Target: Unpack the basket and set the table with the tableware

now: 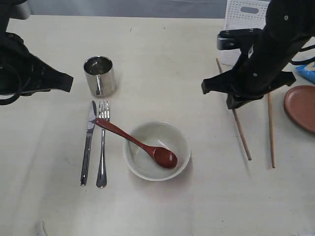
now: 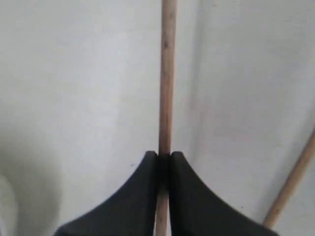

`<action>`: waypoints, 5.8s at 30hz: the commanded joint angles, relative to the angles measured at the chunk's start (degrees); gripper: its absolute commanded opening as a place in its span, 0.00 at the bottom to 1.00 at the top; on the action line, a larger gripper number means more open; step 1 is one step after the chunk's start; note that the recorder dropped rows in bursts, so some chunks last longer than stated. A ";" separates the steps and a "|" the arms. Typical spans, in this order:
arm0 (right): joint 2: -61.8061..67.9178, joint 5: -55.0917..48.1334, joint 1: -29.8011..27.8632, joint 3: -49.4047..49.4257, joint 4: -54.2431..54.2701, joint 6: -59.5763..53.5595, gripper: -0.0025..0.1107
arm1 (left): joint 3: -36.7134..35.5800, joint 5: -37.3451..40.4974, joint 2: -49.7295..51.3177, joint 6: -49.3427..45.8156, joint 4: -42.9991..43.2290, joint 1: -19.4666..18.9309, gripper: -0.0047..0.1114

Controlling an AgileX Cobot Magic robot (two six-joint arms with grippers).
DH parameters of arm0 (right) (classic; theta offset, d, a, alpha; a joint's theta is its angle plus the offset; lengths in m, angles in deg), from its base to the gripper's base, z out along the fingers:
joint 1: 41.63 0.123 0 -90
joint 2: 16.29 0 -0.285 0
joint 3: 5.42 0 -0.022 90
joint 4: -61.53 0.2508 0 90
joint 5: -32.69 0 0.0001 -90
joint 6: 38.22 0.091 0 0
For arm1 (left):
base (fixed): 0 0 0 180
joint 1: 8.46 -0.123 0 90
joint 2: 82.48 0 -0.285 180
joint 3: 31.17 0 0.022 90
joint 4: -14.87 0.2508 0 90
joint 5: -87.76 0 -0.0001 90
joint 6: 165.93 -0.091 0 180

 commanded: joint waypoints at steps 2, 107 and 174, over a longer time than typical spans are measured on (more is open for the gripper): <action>-4.93 -2.84 7.72 0.00 1.58 -0.69 0.02 | -0.35 -0.05 -0.41 -0.08 -1.06 -0.01 0.04; 7.36 5.31 -11.70 7.23 -15.95 15.90 0.31 | -0.35 -0.10 -0.78 -1.27 -1.55 -0.01 0.04; 2.92 -7.18 23.83 -7.29 5.30 -6.38 0.02 | -0.35 -0.30 -0.78 -1.27 -1.68 -0.01 0.04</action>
